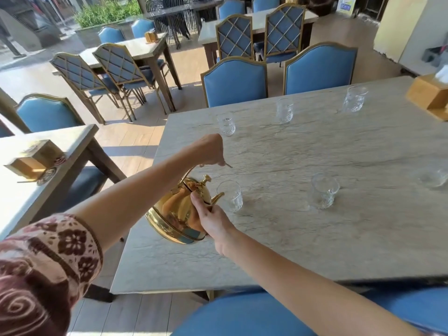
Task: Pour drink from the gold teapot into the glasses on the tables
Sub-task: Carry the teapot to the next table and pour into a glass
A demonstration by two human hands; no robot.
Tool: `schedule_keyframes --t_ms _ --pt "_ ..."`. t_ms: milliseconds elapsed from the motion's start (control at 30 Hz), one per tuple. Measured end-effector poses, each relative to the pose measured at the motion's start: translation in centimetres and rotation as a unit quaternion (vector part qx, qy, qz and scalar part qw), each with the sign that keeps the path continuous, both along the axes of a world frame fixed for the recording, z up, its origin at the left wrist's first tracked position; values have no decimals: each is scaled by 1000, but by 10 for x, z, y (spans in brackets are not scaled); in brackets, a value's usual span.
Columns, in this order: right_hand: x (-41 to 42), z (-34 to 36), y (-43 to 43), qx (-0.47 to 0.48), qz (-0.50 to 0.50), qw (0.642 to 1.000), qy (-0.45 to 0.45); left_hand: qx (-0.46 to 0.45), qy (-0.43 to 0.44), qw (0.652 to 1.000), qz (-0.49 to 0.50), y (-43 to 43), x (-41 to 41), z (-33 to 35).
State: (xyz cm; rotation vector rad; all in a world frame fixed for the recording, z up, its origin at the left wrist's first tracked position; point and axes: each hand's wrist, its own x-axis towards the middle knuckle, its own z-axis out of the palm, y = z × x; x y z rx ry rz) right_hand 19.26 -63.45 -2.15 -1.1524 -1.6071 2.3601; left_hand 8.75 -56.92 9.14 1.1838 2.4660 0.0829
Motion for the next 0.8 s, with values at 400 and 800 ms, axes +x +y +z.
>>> schedule_keyframes --t_ms 400,800 --pt "-3 9 -7 -5 -13 1000 4 -50 11 999 -16 3 -4 1" --pt "-8 22 -9 -31 -32 999 16 -101 26 994 -41 14 -7 1"
